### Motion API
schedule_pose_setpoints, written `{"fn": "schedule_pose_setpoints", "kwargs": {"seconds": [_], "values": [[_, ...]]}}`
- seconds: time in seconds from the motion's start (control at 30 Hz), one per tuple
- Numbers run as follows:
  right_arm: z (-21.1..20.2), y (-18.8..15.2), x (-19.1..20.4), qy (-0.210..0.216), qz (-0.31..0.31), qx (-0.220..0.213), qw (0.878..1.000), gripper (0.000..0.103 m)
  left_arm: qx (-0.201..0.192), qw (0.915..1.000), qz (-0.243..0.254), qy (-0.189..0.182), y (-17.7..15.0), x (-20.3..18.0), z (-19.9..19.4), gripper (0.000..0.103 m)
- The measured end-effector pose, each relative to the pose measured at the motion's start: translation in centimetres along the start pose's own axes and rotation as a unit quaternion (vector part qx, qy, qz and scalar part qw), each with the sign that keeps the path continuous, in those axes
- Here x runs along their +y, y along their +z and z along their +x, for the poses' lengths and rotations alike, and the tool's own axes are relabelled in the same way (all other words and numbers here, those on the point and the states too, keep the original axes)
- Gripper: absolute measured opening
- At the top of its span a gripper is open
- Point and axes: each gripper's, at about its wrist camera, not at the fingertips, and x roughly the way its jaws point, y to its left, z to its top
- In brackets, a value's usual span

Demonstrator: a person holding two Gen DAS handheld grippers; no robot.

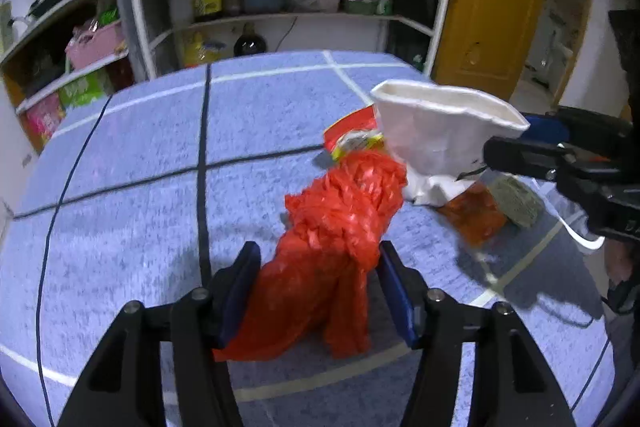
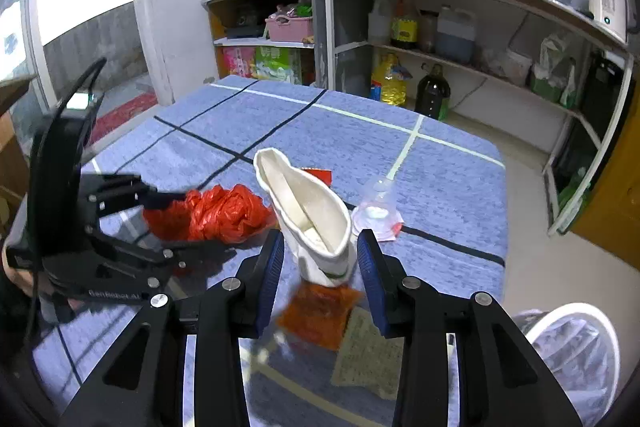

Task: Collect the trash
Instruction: 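Grasp the red plastic bag with the left gripper while the right gripper grasps the white paper cup, then carry the red bag and paper cup over the trash bin and open both grippers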

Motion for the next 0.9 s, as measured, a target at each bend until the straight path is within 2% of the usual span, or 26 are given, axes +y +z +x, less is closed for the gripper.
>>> {"fn": "schedule_pose_setpoints", "kwargs": {"seconds": [0.07,0.17,0.27,0.6,0.9], "values": [[0.2,0.3,0.2,0.002,0.006,0.003,1.000,0.039,0.001,0.9999,-0.012,0.000,-0.2,0.2,-0.1,0.051],[0.4,0.5,0.5,0.003,0.010,0.007,1.000,0.019,0.000,0.9997,-0.026,-0.003,-0.5,0.3,-0.5,0.049],[0.2,0.5,0.8,0.003,0.012,0.005,1.000,0.014,-0.005,0.9992,-0.038,-0.007,-0.8,0.4,-0.9,0.047],[-3.5,0.4,0.5,0.003,0.031,-0.038,0.999,0.013,-0.044,0.9971,-0.057,-0.026,-0.8,-0.1,-3.8,0.046],[-7.6,-1.8,-2.1,-0.035,0.057,-0.048,0.997,0.013,-0.059,0.9960,-0.035,-0.057,0.3,-3.9,-4.2,0.046]]}}
